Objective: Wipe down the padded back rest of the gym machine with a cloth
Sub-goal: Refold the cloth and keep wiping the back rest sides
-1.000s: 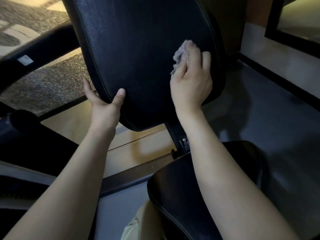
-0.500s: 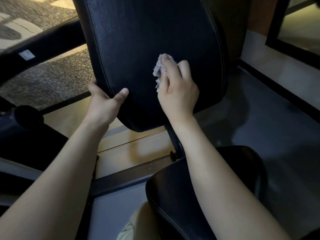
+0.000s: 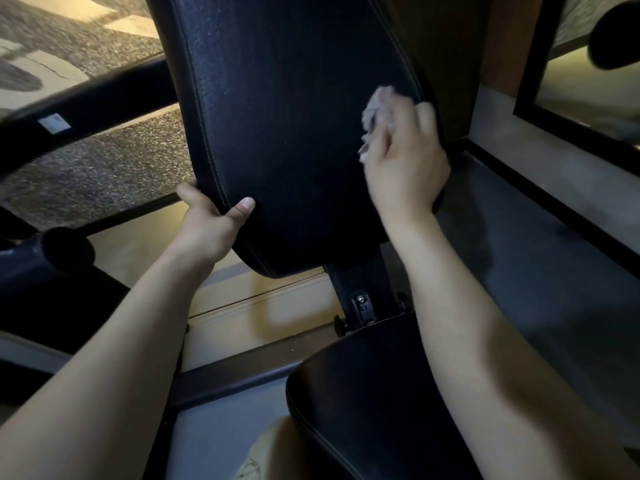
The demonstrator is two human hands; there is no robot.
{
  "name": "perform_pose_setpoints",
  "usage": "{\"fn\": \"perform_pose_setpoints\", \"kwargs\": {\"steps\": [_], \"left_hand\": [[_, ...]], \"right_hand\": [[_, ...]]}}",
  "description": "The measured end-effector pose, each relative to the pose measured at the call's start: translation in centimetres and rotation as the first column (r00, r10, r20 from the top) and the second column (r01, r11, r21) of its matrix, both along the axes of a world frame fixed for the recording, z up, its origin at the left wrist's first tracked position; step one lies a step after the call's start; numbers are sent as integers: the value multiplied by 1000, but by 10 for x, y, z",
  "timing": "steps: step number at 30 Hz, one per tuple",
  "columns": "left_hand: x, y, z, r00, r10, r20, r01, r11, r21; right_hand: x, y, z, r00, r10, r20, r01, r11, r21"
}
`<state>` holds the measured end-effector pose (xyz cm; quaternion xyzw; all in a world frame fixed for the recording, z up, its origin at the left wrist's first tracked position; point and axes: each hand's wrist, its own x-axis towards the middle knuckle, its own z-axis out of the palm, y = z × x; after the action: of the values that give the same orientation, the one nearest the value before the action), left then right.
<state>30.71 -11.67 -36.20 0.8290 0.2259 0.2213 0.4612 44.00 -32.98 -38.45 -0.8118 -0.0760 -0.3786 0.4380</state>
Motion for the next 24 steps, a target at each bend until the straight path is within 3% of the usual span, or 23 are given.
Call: {"fn": "perform_pose_setpoints", "kwargs": {"steps": [3, 8, 14, 17, 20, 24], "left_hand": [[0, -3, 1, 1000, 14, 7, -15, 1000, 11], [0, -4, 1, 1000, 29, 3, -29, 1000, 0], [-2, -5, 2, 1000, 30, -4, -30, 1000, -2], [-2, -8, 3, 999, 48, -11, -47, 999, 21], [-2, -8, 3, 999, 49, -15, -49, 999, 22], [-3, -6, 2, 999, 39, -25, -39, 999, 13]], "right_hand": [[2, 9, 13, 997, -74, -26, 77, 992, 105], [-13, 13, 8, 968, 195, 156, -148, 951, -270], [-2, 17, 28, 999, -22, 44, 25, 997, -79], [-28, 44, 16, 975, 171, 146, -126, 953, -275], [-36, 50, 3, 927, 301, 226, -147, 843, -518], [-16, 41, 24, 977, 143, 159, -89, 949, -302]]}}
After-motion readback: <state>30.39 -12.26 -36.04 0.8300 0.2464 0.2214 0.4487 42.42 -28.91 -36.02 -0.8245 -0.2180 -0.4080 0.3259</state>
